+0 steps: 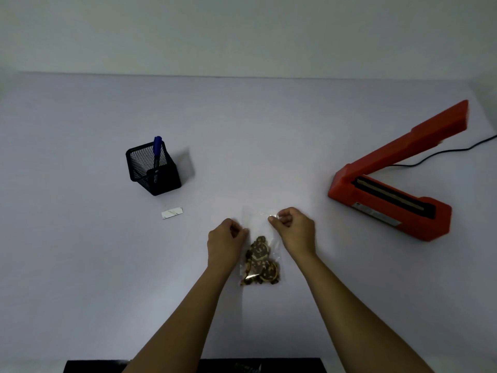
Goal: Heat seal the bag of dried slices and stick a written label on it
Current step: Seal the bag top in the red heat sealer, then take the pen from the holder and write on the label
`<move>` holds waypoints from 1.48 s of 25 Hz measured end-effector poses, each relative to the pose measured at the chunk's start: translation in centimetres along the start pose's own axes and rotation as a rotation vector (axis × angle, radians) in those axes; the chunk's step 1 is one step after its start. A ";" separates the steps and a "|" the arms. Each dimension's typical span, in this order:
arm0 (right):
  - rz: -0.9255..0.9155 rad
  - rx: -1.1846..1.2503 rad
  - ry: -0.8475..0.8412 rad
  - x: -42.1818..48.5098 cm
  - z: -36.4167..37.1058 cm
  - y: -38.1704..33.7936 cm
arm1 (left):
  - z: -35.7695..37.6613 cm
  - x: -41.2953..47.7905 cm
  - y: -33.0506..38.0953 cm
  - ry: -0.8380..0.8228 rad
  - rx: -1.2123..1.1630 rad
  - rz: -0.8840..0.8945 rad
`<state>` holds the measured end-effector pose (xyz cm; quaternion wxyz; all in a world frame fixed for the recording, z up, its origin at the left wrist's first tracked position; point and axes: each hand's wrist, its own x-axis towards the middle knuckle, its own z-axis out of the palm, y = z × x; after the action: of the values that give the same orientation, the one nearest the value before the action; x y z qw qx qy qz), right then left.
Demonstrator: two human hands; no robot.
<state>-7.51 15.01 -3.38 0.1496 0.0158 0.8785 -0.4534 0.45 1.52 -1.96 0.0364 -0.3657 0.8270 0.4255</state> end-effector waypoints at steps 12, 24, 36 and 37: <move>0.022 0.140 -0.018 0.0 -0.8 0.5 | 0.3 -0.5 0.5 0.087 0.006 0.019; 0.006 0.108 0.066 -0.4 -1.8 0.8 | -0.4 -1.0 1.2 0.136 -0.103 -0.022; -0.131 0.084 0.106 -3.5 -2.1 -3.4 | -6.6 -1.7 0.7 0.148 -0.105 0.076; -0.145 0.087 0.096 -3.8 -1.8 -3.9 | -7.4 -1.8 0.4 0.164 -0.114 0.063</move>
<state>-4.92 14.60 1.73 0.0735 -0.0196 0.8630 -0.4995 3.40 -2.67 3.68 -0.0654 -0.3746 0.8127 0.4415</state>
